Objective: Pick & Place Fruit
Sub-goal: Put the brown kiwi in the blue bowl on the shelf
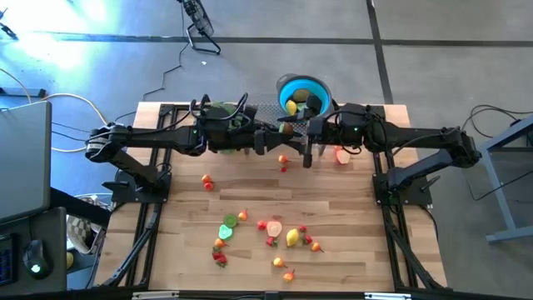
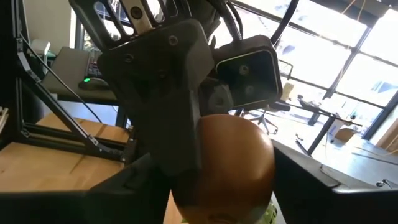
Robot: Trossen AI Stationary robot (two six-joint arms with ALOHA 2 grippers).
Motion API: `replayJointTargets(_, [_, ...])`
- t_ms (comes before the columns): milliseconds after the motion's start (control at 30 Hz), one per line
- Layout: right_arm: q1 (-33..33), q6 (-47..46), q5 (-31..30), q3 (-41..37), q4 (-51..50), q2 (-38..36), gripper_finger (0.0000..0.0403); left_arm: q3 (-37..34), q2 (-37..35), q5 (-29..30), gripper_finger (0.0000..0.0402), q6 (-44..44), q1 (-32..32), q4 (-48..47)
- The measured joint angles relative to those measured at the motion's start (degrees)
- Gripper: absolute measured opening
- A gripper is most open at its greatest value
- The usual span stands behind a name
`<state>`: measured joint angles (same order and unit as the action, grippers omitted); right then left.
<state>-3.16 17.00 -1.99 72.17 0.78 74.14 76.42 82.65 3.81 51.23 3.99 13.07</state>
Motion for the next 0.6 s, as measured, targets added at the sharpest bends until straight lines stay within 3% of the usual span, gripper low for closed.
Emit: replayJointTargets(600, [0.1, 1.6, -2.2, 0.0, -0.1, 0.0, 0.0219, 0.0, 0.0, 0.8, 0.0258, 0.2, 0.2, 0.5])
